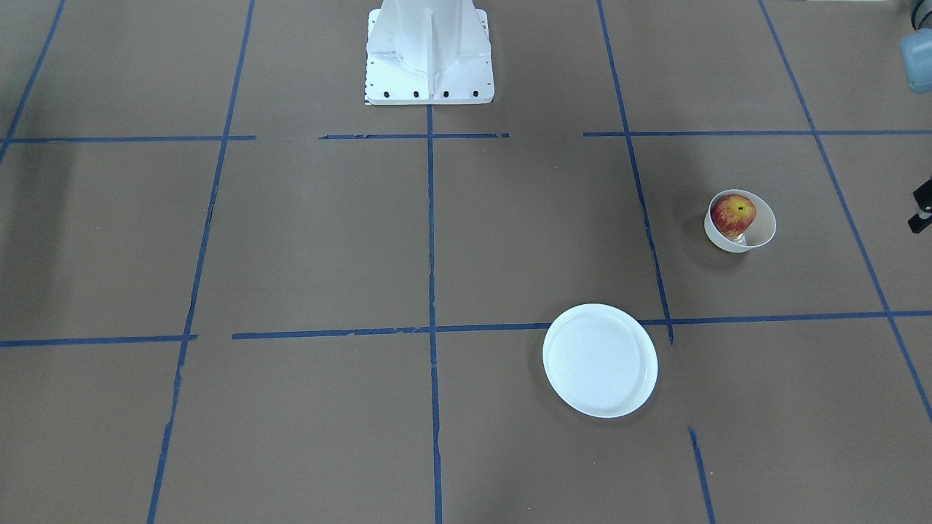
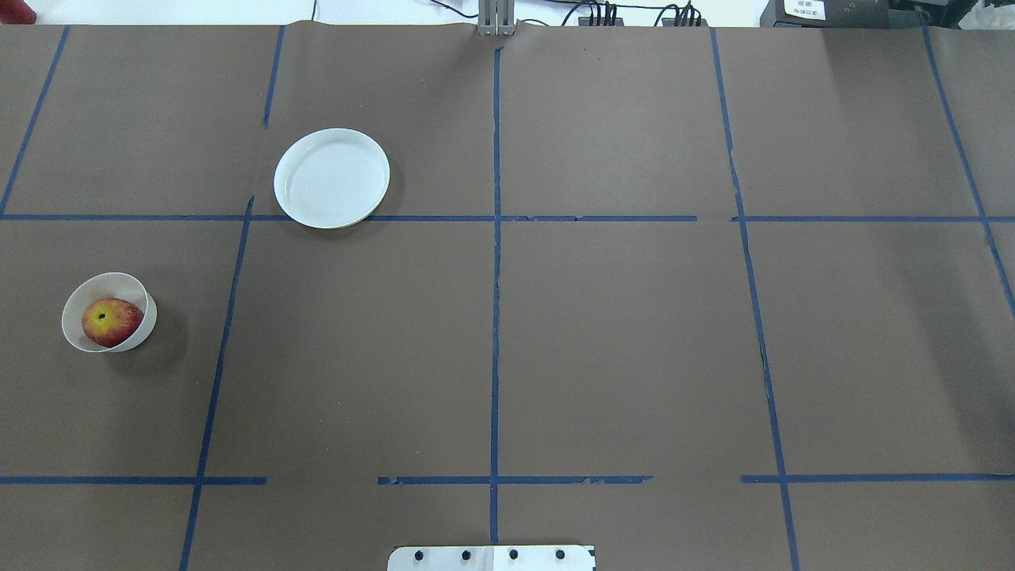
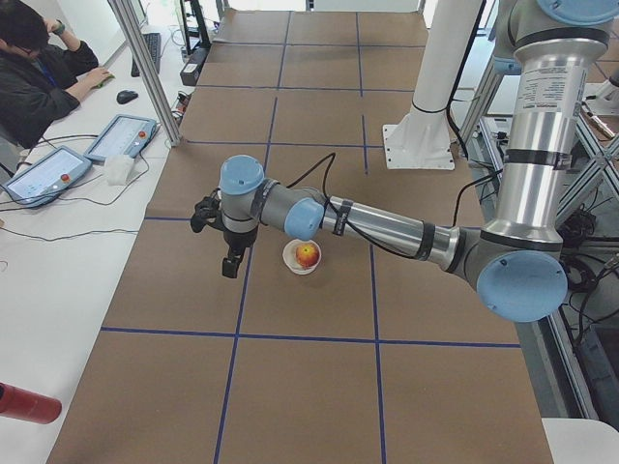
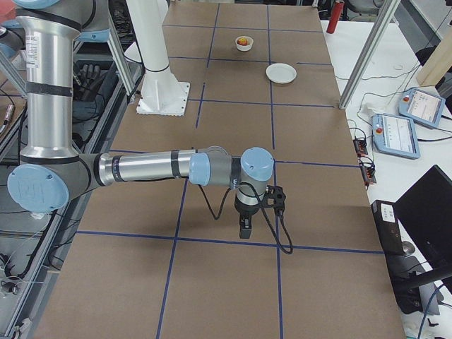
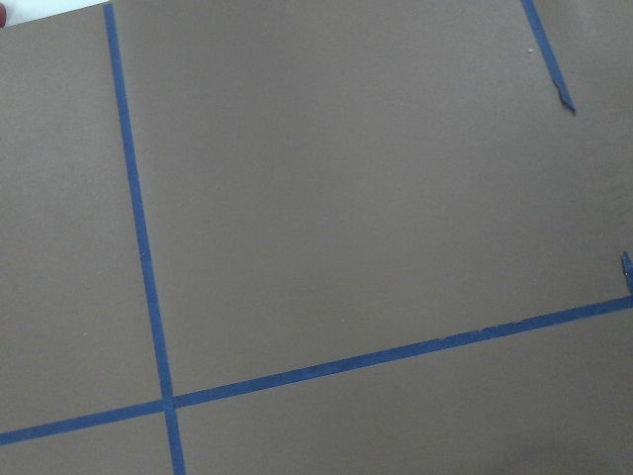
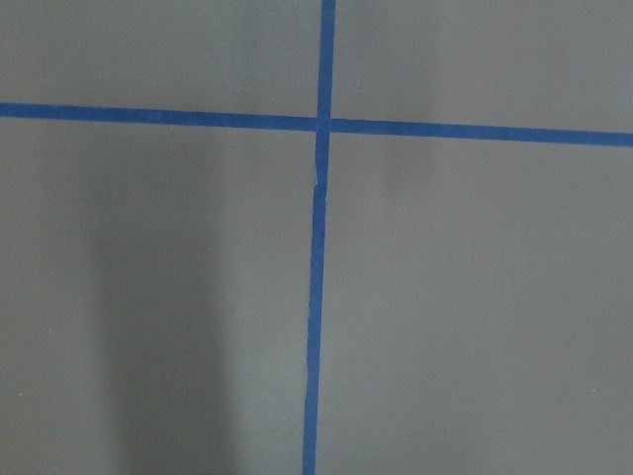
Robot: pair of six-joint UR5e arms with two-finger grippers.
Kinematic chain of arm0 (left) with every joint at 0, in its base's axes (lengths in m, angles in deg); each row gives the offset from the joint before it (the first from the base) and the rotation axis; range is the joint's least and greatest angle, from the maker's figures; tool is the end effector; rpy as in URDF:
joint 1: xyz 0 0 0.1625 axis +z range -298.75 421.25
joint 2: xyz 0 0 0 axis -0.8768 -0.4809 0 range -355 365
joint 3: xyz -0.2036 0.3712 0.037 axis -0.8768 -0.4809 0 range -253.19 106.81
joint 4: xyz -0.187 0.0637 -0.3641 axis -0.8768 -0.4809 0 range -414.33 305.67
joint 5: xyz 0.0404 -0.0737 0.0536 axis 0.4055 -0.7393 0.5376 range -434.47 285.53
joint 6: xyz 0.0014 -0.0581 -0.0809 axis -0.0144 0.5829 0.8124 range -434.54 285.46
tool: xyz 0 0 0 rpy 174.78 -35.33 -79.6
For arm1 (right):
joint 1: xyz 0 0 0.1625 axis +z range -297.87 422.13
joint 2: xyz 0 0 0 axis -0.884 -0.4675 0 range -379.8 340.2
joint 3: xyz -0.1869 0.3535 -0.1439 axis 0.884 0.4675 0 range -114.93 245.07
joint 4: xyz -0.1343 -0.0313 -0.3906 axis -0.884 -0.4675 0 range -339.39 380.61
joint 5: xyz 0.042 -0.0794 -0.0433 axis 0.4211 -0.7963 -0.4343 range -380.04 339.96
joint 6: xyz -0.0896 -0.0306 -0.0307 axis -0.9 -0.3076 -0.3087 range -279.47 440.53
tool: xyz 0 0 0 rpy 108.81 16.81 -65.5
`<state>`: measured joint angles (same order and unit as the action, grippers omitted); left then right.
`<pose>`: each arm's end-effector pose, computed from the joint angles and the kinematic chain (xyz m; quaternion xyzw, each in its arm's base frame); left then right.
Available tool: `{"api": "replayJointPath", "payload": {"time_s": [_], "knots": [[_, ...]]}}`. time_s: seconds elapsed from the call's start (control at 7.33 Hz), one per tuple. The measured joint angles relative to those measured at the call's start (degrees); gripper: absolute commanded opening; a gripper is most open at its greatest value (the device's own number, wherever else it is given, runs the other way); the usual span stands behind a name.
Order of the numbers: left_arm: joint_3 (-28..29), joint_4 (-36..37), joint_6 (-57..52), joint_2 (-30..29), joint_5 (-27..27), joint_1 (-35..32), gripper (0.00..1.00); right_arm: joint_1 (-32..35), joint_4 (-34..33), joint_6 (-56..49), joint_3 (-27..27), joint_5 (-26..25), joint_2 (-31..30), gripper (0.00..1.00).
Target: Move apple from plate to bowl
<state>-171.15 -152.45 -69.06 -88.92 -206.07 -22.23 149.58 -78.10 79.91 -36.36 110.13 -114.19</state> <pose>-0.0064 -0.5362 0.5416 0.1249 0.3647 0.0699 0.9200 0.0489 -0.4567 0.6171 -0.0195 -0.3431 -0.0210 0.9389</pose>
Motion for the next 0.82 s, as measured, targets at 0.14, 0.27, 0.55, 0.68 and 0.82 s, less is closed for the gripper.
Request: {"api": "replayJointPath", "payload": {"time_s": [0.14,0.27,0.55,0.68,0.82], "knots": [[1.3,1.5,-6.8,2.5,-0.7,-2.9,1.0,0.0,0.0,0.0,0.0,0.0,0.0,1.0],[1.9,2.3,-11.4,5.3,-1.3,-4.8,1.0,0.0,0.0,0.0,0.0,0.0,0.0,1.0],[3.1,3.0,-13.9,8.5,-1.8,-6.4,1.0,0.0,0.0,0.0,0.0,0.0,0.0,1.0],[3.7,3.1,-14.1,9.8,-1.9,-6.8,1.0,0.0,0.0,0.0,0.0,0.0,0.0,1.0],[3.9,3.1,-14.1,10.6,-1.9,-7.3,1.0,0.0,0.0,0.0,0.0,0.0,0.0,1.0]]}}
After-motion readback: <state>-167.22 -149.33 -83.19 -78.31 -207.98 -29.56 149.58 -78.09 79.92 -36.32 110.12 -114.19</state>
